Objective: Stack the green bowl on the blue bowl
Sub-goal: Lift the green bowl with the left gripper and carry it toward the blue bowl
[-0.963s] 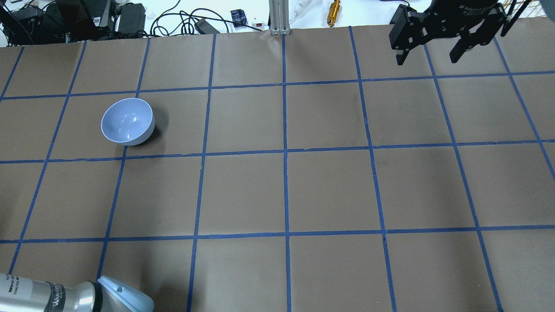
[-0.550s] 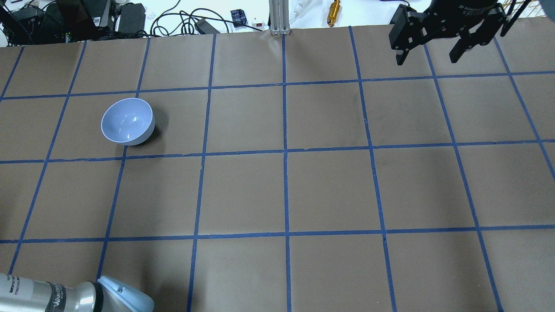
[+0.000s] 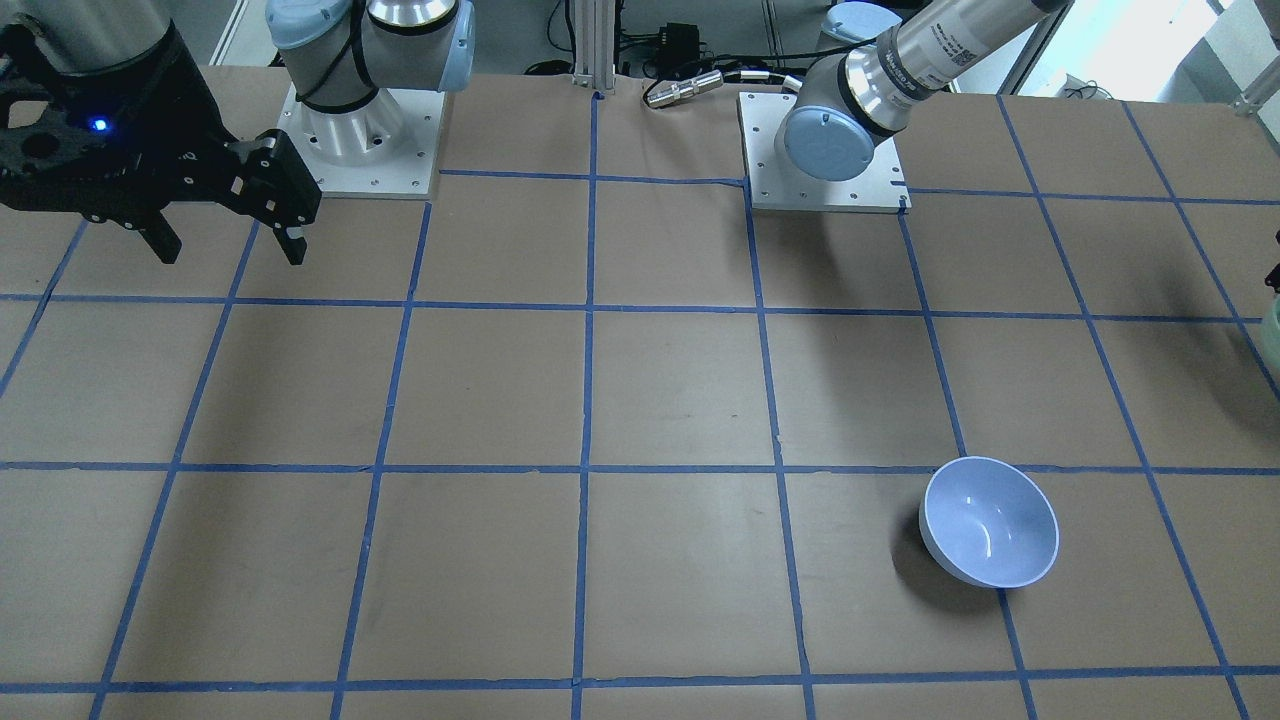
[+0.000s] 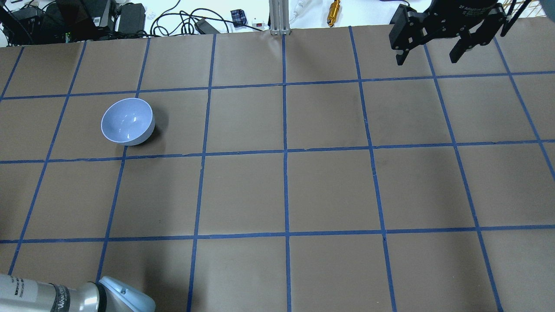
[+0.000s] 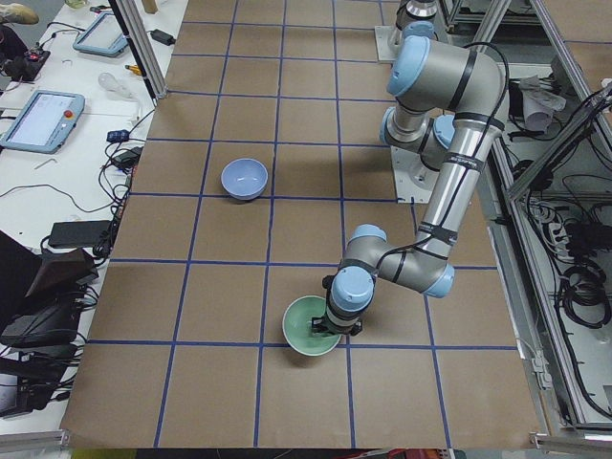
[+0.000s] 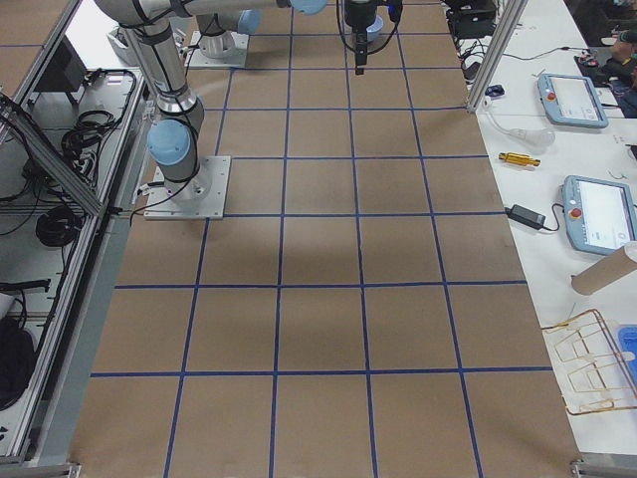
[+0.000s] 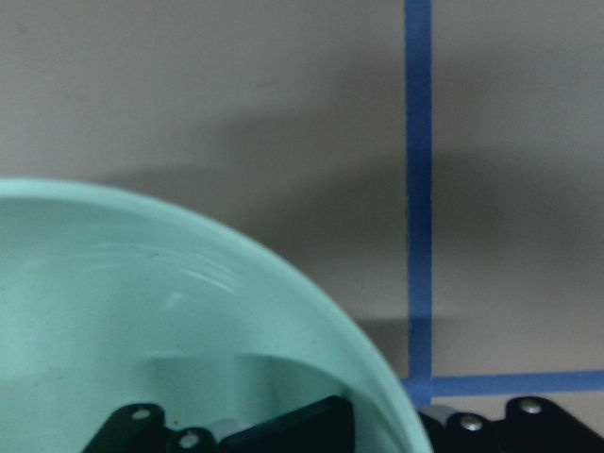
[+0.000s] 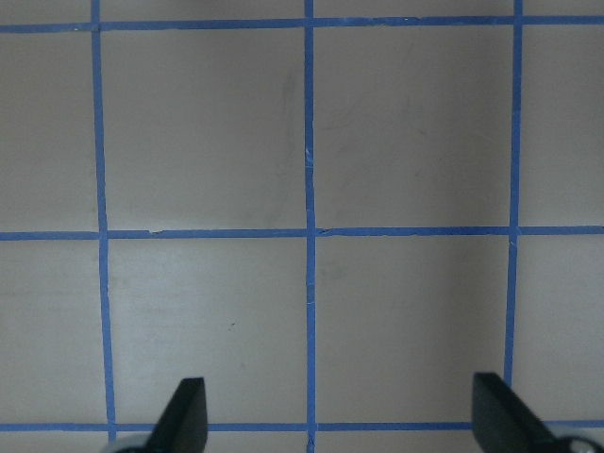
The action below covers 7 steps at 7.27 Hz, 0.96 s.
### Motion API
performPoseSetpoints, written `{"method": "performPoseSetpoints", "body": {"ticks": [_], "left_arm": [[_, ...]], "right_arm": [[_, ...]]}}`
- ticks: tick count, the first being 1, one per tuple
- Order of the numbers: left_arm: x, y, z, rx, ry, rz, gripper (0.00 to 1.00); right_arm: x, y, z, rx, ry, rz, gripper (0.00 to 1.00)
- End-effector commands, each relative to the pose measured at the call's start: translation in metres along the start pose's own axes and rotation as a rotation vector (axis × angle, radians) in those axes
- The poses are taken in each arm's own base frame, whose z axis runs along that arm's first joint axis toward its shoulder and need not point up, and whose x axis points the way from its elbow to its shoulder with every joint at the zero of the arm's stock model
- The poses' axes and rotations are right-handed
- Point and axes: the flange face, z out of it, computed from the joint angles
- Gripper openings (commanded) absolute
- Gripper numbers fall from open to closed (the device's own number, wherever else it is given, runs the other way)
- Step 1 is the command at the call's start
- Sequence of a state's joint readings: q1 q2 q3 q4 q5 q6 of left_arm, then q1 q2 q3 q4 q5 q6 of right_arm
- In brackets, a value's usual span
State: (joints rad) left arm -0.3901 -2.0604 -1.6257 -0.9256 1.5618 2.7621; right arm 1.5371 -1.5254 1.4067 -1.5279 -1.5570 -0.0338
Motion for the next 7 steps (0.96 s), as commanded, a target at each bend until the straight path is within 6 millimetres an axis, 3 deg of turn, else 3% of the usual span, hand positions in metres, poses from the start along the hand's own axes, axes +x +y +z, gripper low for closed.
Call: {"method": "performPoseSetpoints", "body": {"ticks": [1,3,5,7], "left_arm": [[-0.056,-0.040,-0.067,0.017,-0.006,-0.063,0.00],[-0.115,-0.127,-0.115,0.066,0.020,-0.146,0.00],[-0.178,-0.243,-0.154,0.074,0.019,-0.196,0.00],[-0.219,-0.357,-0.164,0.078,0.023,-0.019,0.00]], "right_arm": [[0.000,0.000,0.000,0.001,0.000,0.000,1.00],[0.000,0.000,0.000,-0.001,-0.002,0.000,1.00],[0.000,0.000,0.000,-0.001,-0.002,0.002,1.00],[0.000,0.000,0.000,0.001,-0.001,0.002,1.00]]}}
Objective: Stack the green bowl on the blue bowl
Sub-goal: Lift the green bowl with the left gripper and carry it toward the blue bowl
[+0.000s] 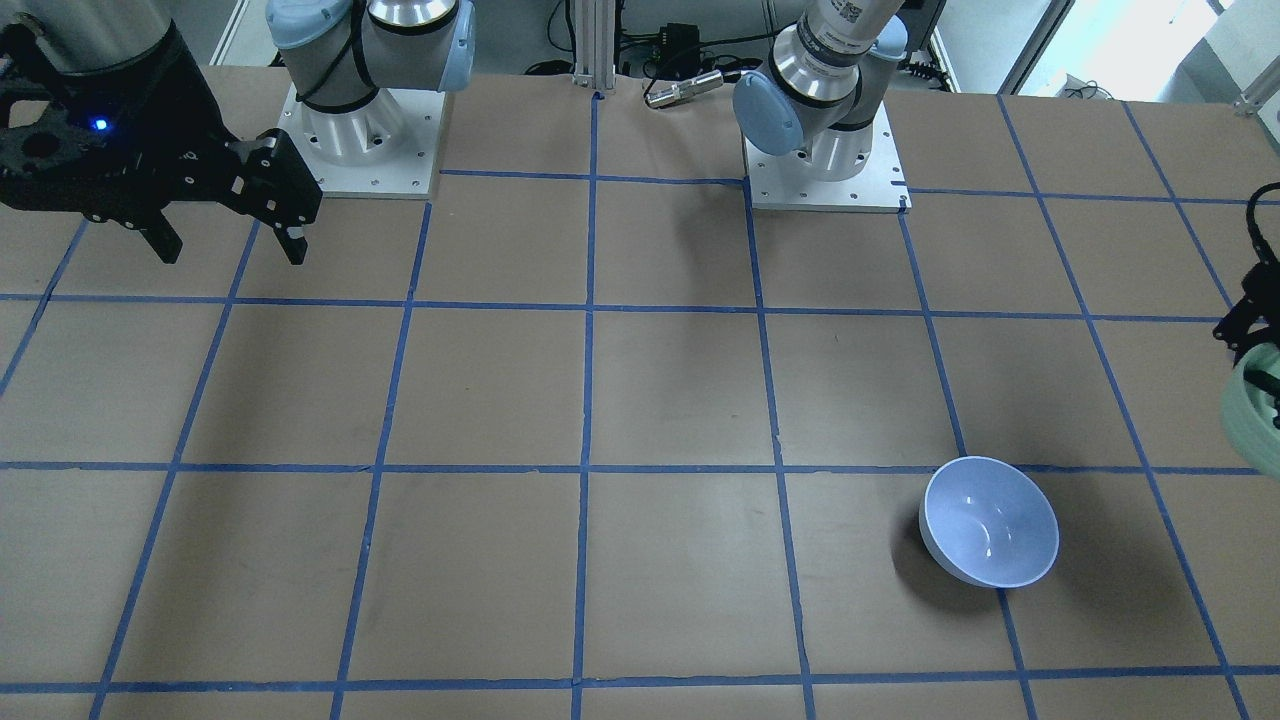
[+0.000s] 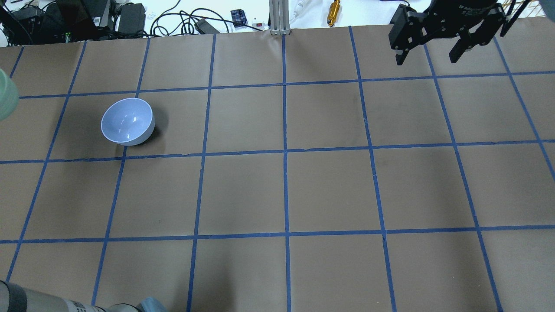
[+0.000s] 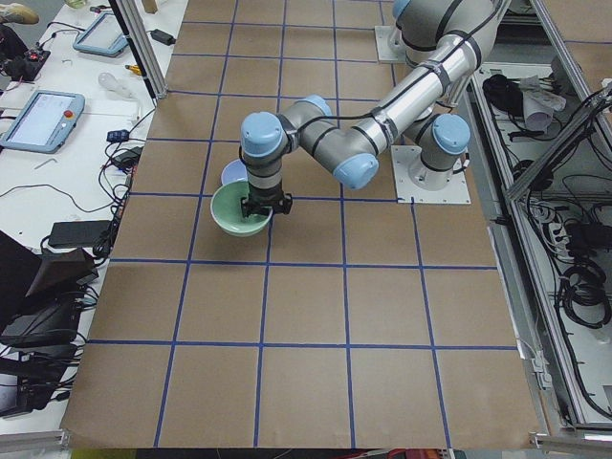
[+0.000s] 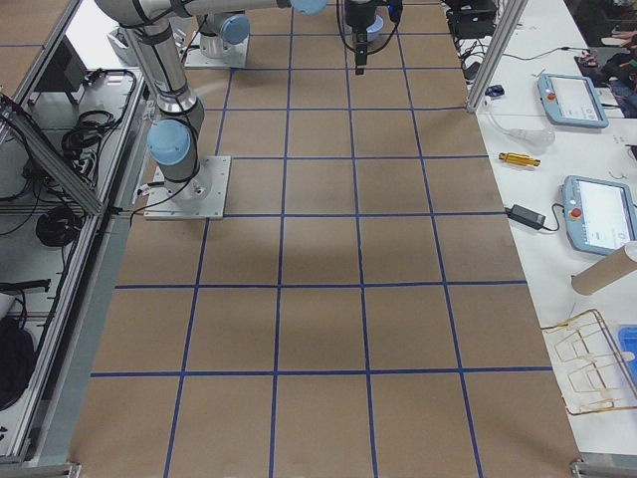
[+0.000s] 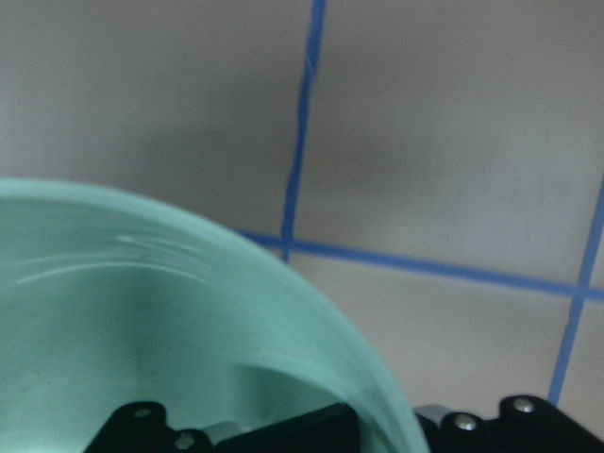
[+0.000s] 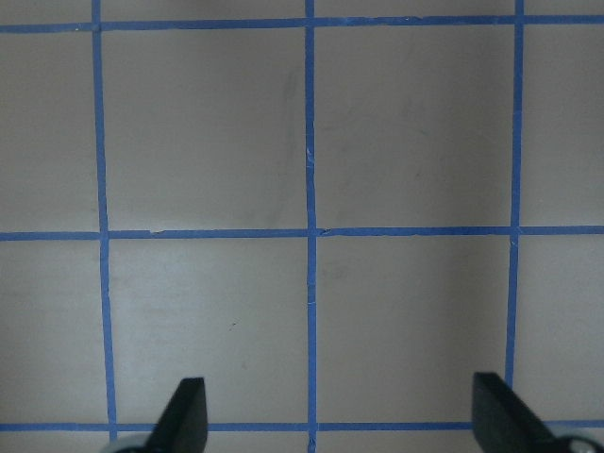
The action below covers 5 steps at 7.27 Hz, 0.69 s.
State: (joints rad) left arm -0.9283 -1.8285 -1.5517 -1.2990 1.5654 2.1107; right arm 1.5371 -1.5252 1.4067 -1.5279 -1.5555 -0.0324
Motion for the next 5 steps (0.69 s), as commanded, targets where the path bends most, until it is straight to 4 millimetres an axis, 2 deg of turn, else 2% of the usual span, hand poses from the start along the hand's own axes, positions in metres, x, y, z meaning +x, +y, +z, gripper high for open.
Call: {"method": "performPoseSetpoints", "body": {"ticks": [1,2,3,5], "left_arm": [[-0.019,-0.134,0.002,0.004,0.020,0.137,0.00],[-0.015,-0.168,0.026,0.017,0.055,0.187,0.00],[-0.011,-0.178,0.061,0.028,0.081,0.205,0.00],[0.002,-0.178,0.102,-0.002,0.076,0.240,0.00]], "right_arm": [[0.000,0.000,-0.001,0.001,0.000,0.000,1.00],[0.000,0.000,-0.001,0.001,0.000,0.000,1.00],[0.000,0.000,-0.001,0.001,0.000,0.000,1.00],[0.000,0.000,0.000,0.000,0.000,-0.001,1.00]]}}
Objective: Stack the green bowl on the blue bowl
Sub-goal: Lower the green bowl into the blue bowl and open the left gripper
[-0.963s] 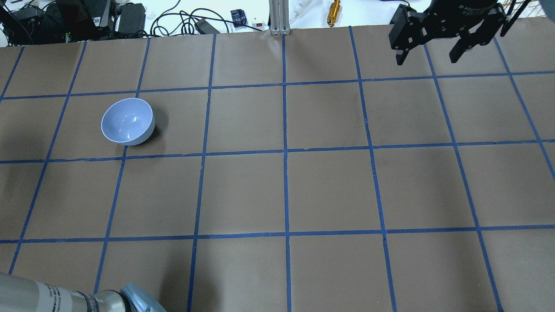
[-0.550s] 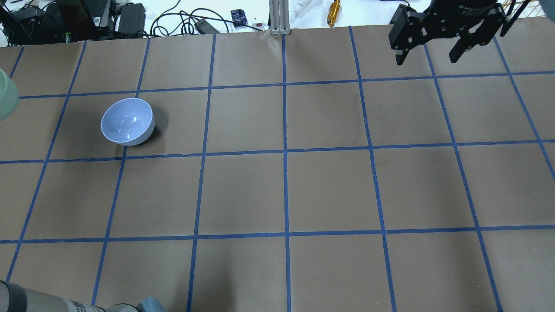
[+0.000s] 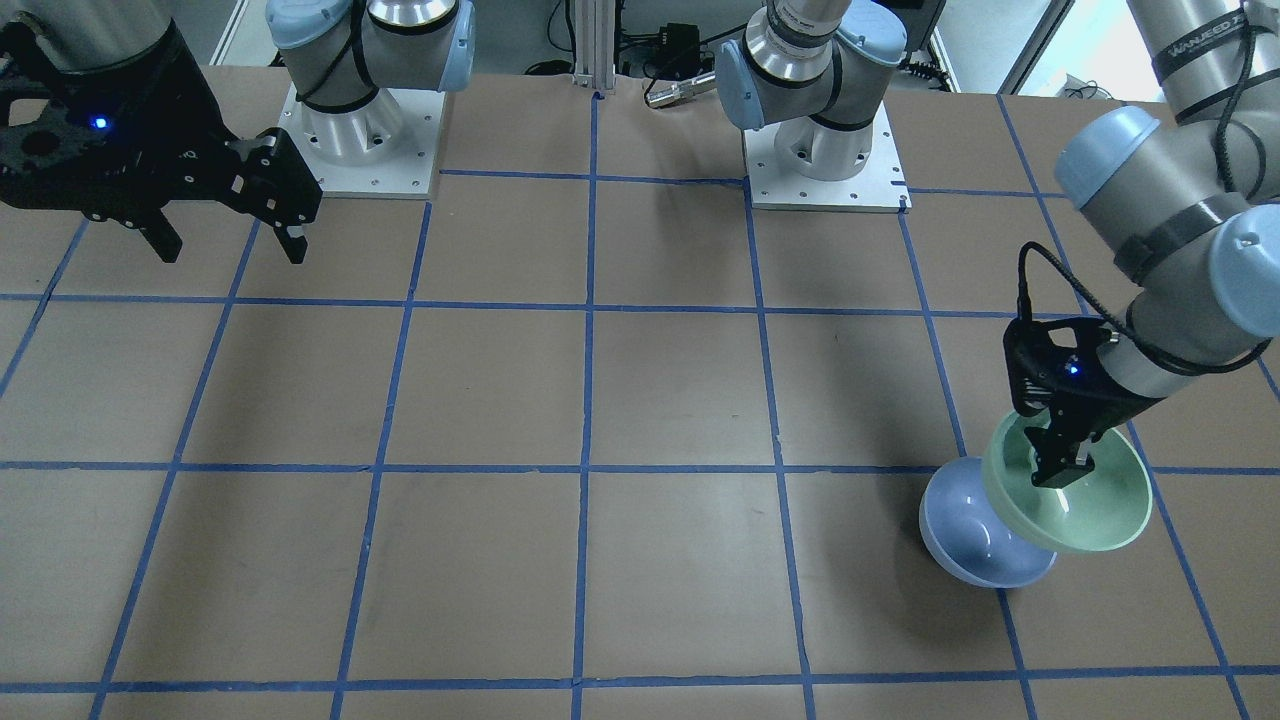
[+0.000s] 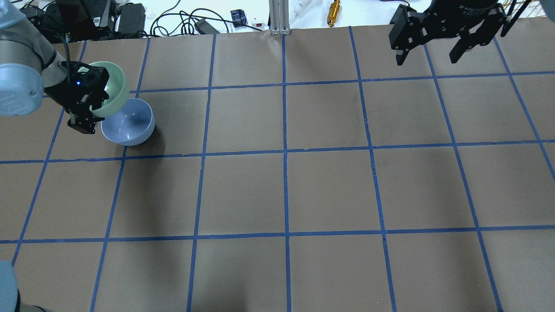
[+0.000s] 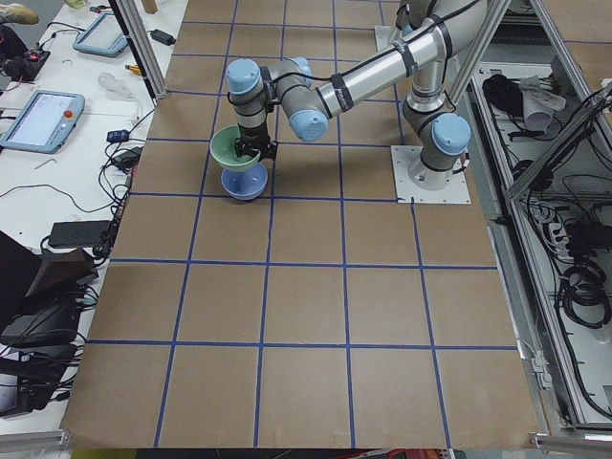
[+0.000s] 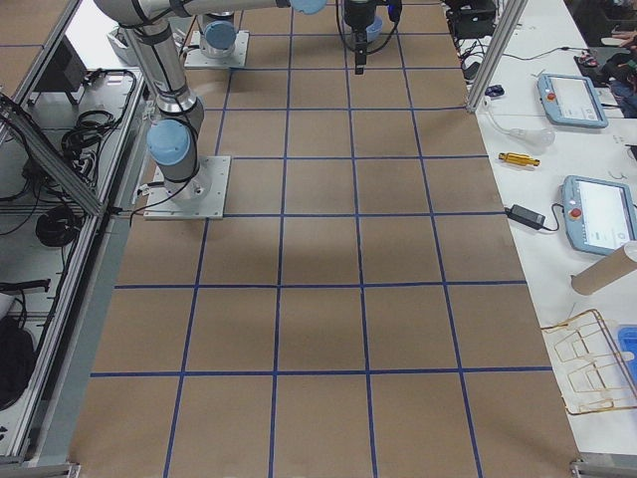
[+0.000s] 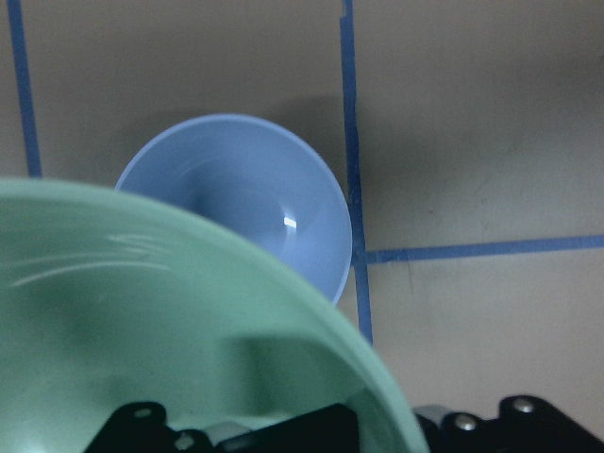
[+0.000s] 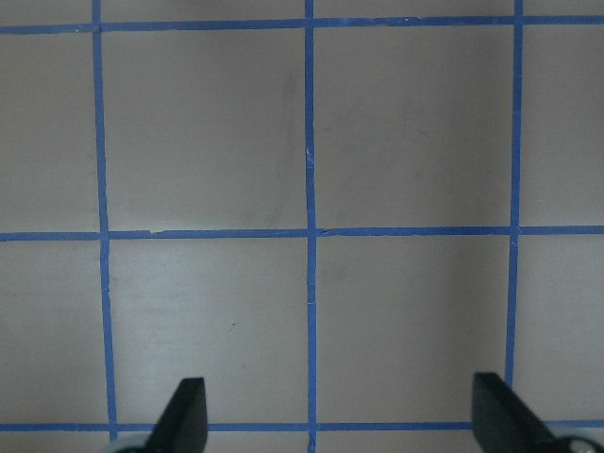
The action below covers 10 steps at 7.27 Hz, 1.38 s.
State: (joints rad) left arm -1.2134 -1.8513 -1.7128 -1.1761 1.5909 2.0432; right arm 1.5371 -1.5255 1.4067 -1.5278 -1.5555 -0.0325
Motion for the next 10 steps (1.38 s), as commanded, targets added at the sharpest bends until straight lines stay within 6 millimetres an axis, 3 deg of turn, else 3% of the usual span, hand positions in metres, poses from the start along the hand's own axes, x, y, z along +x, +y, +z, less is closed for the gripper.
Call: {"method": "performPoseSetpoints", "body": {"ticks": [1,5,6,7,8,10], "left_arm": [[0.005,-0.006,0.037,-0.019,-0.009,0.023,0.00],[0.000,-0.001,0.063,-0.004,0.012,0.014,0.00],[-0.001,0.000,0.064,-0.002,0.013,0.013,0.18],[-0.001,0.001,0.066,0.003,0.015,0.004,0.93],[-0.003,0.003,0.062,0.000,0.009,0.000,1.00],[0.000,0.002,0.042,-0.010,-0.016,-0.008,1.00]], "right_arm": [[0.000,0.000,0.000,0.001,0.002,-0.001,1.00],[0.000,0.000,0.000,-0.001,0.002,-0.001,1.00],[0.000,0.000,0.000,0.001,0.002,-0.001,1.00],[0.000,0.000,0.000,-0.001,0.002,-0.001,1.00],[0.000,0.000,0.000,0.001,0.002,-0.001,1.00],[0.000,0.000,0.000,-0.001,0.000,-0.001,1.00]]}}
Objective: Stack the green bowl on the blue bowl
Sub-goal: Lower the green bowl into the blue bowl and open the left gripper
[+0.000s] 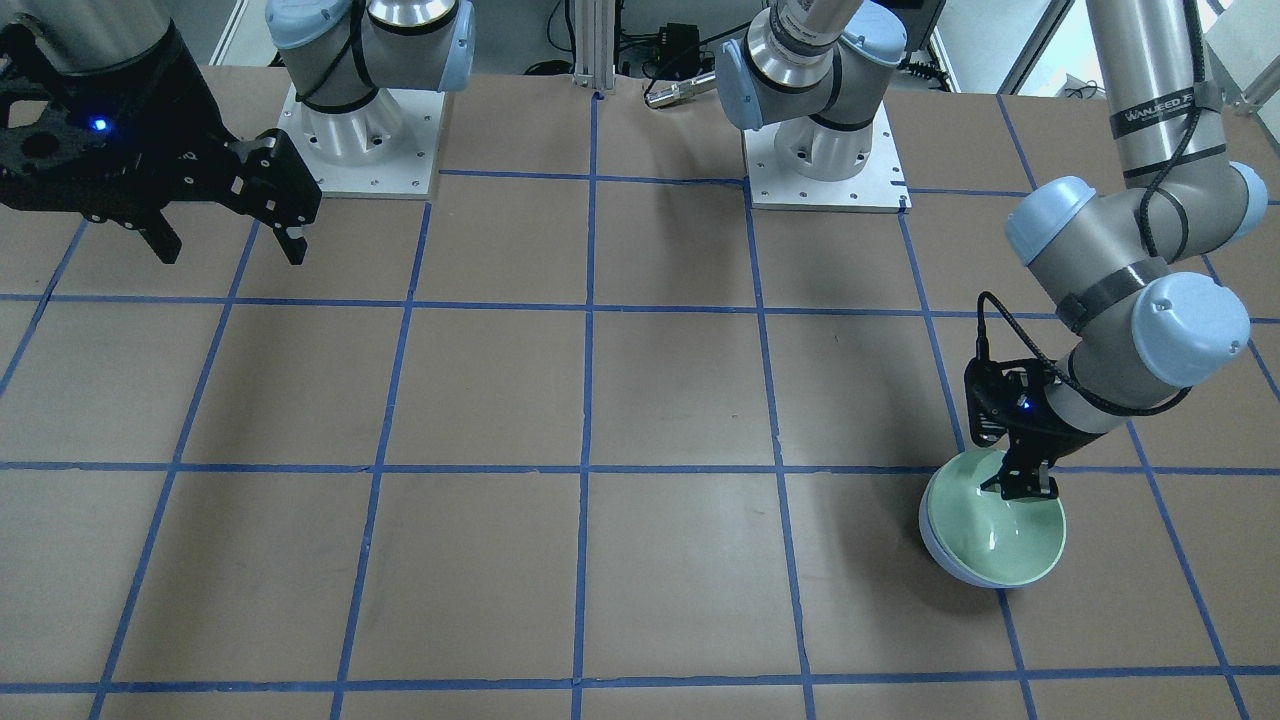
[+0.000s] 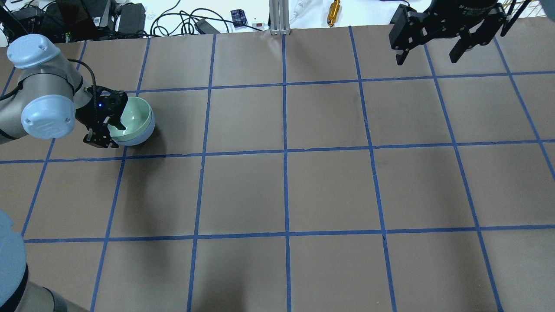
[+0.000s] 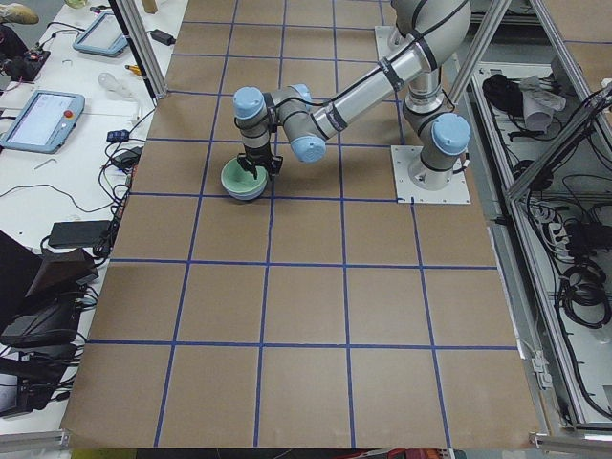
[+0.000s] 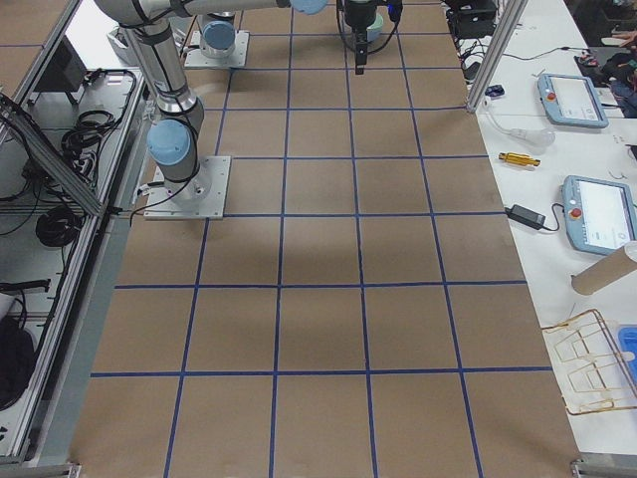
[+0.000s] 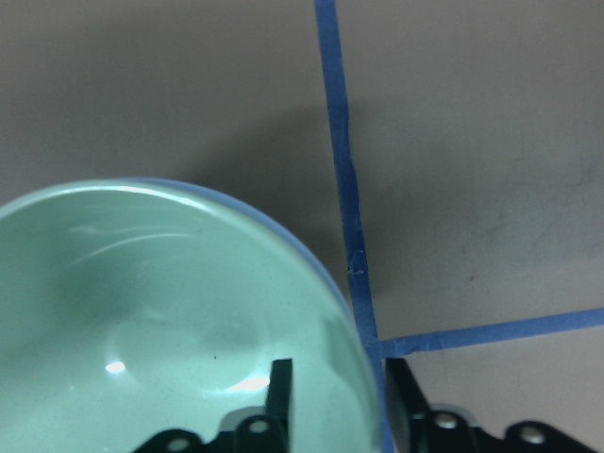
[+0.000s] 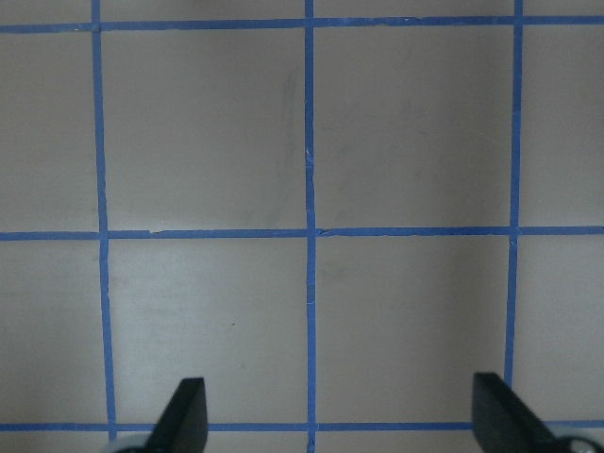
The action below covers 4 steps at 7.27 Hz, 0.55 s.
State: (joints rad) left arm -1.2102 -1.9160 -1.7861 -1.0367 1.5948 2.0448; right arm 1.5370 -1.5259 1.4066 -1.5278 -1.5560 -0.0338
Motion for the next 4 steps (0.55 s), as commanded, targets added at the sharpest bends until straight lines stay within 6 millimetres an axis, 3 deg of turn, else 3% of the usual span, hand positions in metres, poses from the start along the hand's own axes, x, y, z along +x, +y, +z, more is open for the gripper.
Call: {"method": "performPoseSetpoints", "body": {"ticks": [1,3,4], "left_arm": [[0.006,-0.002,-0.038,-0.007,-0.021,-0.022,1.00],[0.024,-0.015,-0.122,0.028,0.028,-0.193,1.00],[0.042,-0.026,-0.168,0.039,0.059,-0.317,1.00]], "right_arm": [[0.000,0.000,0.001,-0.001,0.001,0.000,1.00],[0.000,0.000,0.000,0.000,0.001,0.000,1.00],[0.000,0.000,0.001,-0.001,0.001,0.000,1.00]]}}
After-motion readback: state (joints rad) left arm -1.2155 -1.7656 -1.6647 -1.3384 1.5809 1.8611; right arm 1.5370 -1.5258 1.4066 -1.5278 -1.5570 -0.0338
